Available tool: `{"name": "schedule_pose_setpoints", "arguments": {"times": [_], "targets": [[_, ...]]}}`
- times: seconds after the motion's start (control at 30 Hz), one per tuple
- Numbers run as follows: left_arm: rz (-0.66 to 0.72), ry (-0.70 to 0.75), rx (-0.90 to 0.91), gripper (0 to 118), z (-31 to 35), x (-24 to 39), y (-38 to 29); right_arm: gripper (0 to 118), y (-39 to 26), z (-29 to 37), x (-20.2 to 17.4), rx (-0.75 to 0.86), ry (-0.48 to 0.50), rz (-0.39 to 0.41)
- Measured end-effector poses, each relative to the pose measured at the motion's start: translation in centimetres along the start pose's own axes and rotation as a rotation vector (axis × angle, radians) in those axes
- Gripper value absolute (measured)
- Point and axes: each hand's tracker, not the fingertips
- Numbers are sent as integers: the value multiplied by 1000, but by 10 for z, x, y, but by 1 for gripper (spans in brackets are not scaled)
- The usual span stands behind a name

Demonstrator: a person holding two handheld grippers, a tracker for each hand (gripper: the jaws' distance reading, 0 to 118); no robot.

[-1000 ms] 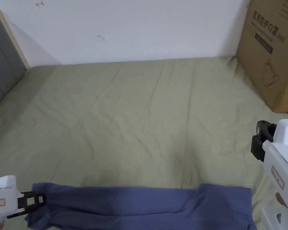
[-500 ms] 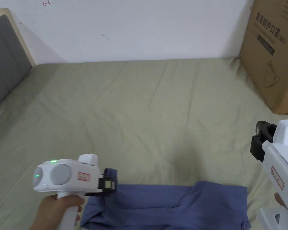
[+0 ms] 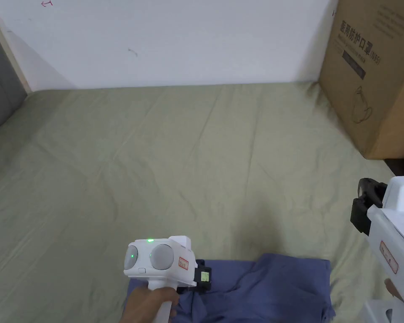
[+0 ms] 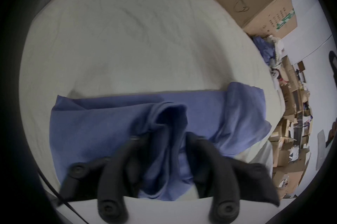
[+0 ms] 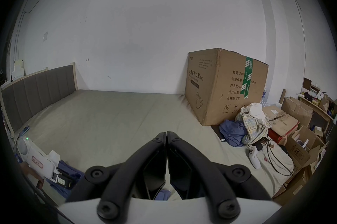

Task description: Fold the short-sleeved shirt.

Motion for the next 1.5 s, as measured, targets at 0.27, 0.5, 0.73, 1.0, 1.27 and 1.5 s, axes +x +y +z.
{"name": "schedule_pose_setpoints", "arguments": {"times": [0.27, 0.5, 0.73, 1.0, 1.27, 1.5], "targets": [[-35, -9, 256, 92, 73, 4, -7, 0, 8, 2, 0, 15, 1, -4], [-82, 183, 439, 88, 108, -25, -28, 0, 12, 0, -2, 24, 12, 1], [-128, 206, 495, 2, 92, -49, -51, 0, 12, 0, -2, 21, 10, -8], [-91, 152, 401, 1, 44, -43, -65, 0, 10, -1, 2, 9, 6, -3], [-174, 144, 290, 1, -8, -17, -77, 0, 6, -4, 7, -7, -5, -3], [-174, 111, 286, 0, -15, 0, -75, 0, 2, -4, 8, -21, -4, -5]]}}
